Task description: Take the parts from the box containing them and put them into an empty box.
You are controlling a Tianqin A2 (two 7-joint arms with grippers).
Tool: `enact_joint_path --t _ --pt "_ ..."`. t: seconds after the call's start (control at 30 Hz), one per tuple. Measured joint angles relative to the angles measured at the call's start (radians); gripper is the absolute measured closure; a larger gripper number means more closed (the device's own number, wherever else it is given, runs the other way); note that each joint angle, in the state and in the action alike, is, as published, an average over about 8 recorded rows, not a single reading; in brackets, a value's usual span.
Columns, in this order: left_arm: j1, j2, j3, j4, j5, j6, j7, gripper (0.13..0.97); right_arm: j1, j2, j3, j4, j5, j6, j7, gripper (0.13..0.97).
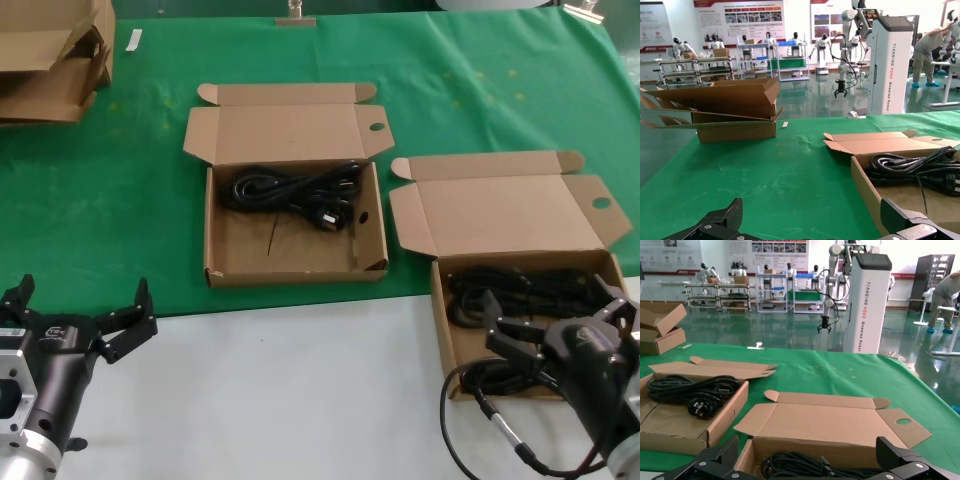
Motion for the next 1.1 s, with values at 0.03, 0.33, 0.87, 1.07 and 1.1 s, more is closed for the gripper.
enact_joint_path --t 0.03,0.33,0.87,1.07,1.1 --pt "0.000 0.000 0.000 0.000 0.000 0.000 0.000 0.132 0.000 0.000 0.000 0.000 0.000 0.000 0.000 0.129" --pt "0.000 0.000 0.000 0.000 0.000 0.000 0.000 0.132 0.000 0.000 0.000 0.000 0.000 0.000 0.000 0.129" --pt "0.000 0.000 0.000 0.000 0.000 0.000 0.000 0.132 0.000 0.000 0.000 0.000 0.000 0.000 0.000 0.129" --pt "0.000 0.000 0.000 0.000 0.000 0.000 0.000 0.132 0.000 0.000 0.000 0.000 0.000 0.000 0.000 0.129" --pt "0.000 0.000 0.000 0.000 0.000 0.000 0.000 0.132 0.000 0.000 0.000 0.000 0.000 0.000 0.000 0.129"
